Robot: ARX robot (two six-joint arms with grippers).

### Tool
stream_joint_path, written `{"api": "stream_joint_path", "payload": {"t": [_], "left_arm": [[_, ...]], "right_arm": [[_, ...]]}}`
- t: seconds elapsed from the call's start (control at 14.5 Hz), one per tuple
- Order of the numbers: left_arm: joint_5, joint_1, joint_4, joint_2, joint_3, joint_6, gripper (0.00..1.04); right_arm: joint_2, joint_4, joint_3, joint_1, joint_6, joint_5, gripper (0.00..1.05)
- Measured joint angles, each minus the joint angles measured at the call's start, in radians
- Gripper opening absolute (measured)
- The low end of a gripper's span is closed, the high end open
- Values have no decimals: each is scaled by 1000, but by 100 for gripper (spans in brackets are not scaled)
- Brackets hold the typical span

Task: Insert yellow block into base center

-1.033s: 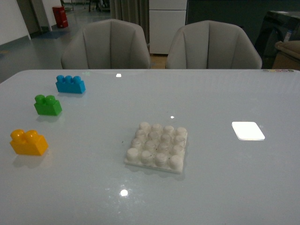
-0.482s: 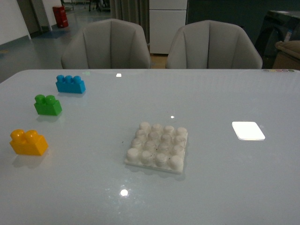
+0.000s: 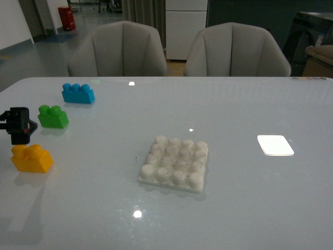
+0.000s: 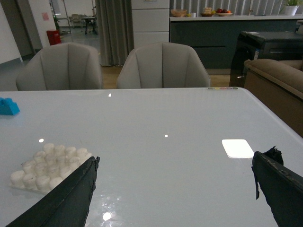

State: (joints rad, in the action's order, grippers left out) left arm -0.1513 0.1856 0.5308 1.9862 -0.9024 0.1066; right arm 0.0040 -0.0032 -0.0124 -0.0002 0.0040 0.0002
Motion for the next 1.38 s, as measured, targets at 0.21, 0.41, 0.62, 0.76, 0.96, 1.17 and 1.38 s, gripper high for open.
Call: {"api": "stream_joint_path", "payload": {"t": [0.21, 0.41, 0.62, 0.76, 0.96, 1.17, 1.38], "left_arm": [[-13, 12, -11, 65, -20, 14, 98], [-59, 31, -2, 91, -24, -2, 98], [-73, 34, 10, 93, -23, -14, 98], [-98, 33, 21, 94, -21, -20, 98], [-116, 32, 34, 110, -17, -10, 98], [-126, 32, 57, 126, -2, 7, 98], [-137, 32, 53, 133, 14, 15, 98]], "right_arm": [[0, 0, 0, 0, 0, 0, 98], [0, 0, 0, 0, 0, 0, 98], [0, 0, 0, 0, 0, 0, 98], [0, 0, 0, 0, 0, 0, 98], [0, 0, 0, 0, 0, 0, 98], [0, 0, 0, 0, 0, 0, 98], [0, 0, 0, 0, 0, 0, 98]]}}
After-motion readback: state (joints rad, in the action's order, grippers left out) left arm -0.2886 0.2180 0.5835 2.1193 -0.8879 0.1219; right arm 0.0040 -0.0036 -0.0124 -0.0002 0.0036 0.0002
